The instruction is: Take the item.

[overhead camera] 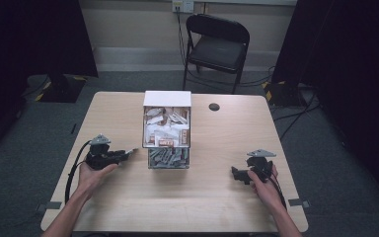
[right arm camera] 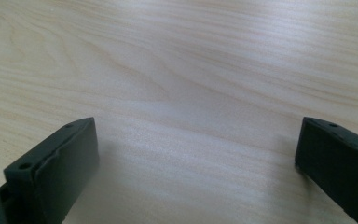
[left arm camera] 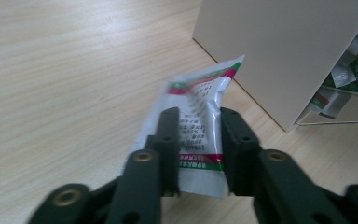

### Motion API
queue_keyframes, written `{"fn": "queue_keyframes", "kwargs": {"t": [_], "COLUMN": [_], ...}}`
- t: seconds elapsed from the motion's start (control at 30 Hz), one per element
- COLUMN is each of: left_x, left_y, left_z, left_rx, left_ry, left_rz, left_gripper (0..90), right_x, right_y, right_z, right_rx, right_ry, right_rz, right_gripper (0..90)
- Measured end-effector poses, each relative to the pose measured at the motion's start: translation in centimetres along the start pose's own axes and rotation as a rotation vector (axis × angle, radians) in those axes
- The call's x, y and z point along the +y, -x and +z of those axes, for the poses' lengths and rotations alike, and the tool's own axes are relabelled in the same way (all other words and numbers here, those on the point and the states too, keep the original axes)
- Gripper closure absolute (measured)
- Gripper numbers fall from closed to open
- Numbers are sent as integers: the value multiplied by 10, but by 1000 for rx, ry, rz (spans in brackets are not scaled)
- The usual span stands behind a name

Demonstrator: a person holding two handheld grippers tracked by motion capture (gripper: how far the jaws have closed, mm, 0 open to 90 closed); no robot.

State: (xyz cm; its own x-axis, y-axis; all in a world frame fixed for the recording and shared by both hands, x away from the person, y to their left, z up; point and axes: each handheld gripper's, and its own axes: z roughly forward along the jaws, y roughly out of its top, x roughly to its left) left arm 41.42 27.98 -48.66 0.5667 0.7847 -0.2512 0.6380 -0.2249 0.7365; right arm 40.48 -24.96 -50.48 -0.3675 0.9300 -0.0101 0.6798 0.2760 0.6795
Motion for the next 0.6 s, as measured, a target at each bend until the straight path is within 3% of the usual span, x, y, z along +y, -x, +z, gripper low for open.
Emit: {"fn": "queue_keyframes", "kwargs": {"t": [0.07, 0.23, 0.37, 0.6], "left_x": [1, 0, 0, 0], "left_y": [0, 0, -1, -2], "left_z": [1, 5, 6, 7], "left_rx": [16, -12, -7, 2], "left_ry": [9, -16, -19, -17], "left_rz": [-11, -10, -15, -24], "left_gripper": [698, 668, 638, 525], "right_x": [0, 0, 0, 0], "right_y": [0, 0, 0, 0], "right_z": [0, 0, 0, 0], "right_rx": [0, 0, 0, 0], "right_ry": [0, 0, 0, 0], "right_rz": [0, 0, 0, 0], "right_gripper": [0, 0, 0, 0]}}
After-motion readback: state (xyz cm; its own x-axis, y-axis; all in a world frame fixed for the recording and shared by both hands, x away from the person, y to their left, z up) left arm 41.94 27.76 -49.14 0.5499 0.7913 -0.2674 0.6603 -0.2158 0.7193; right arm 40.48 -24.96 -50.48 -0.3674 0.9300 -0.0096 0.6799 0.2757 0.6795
